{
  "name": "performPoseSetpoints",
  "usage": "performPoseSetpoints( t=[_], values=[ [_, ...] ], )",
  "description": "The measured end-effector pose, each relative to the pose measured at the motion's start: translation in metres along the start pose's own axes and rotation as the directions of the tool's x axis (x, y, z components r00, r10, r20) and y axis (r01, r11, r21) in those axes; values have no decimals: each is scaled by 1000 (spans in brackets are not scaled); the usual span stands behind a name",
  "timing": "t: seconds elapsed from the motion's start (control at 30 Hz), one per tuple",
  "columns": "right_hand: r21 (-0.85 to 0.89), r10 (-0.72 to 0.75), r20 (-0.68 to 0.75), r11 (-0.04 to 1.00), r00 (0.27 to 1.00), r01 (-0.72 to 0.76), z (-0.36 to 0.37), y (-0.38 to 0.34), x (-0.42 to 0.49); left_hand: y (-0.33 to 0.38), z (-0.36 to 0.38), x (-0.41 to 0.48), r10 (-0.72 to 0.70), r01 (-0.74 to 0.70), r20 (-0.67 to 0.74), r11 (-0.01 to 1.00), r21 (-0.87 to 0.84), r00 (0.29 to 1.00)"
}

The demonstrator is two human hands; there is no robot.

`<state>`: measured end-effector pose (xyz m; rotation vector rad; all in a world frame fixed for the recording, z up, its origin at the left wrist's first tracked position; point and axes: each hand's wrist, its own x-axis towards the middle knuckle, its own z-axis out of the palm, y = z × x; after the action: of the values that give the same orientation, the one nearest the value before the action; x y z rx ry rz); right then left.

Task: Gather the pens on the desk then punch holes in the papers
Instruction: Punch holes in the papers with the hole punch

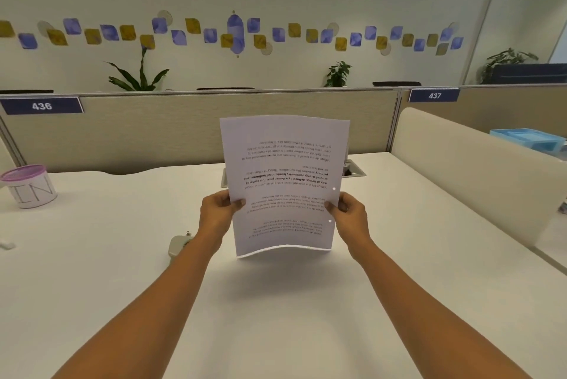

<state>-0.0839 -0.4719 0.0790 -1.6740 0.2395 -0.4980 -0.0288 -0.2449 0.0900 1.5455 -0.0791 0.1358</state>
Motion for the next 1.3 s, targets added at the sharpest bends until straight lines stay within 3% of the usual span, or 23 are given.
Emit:
performPoseSetpoints(
  t=[0.17,0.37,0.63,0.9,1.07,1.3],
  values=[
    [24,-44,-17,999,999,44,-1,-9,6,12,-1,5,65,-64,20,997,-43,998],
    [-30,38,32,999,999,-37,-2,12,-5,-4,1,-2,-23,23,74,1000,1,997],
    [-82,103,9,991,995,-102,-14,38,-8,-7,6,-1,-96,95,-39,995,-33,995],
    [133,203,-6,971,979,-201,-19,45,-7,-16,9,-5,-242,214,-98,947,-238,965],
    [305,280,59,909,958,-284,-9,46,-8,-22,15,-12,-304,240,-119,894,-378,945],
    [342,234,96,905,967,-253,5,40,-9,-18,16,-17,-256,202,-81,889,-412,963]
  ],
)
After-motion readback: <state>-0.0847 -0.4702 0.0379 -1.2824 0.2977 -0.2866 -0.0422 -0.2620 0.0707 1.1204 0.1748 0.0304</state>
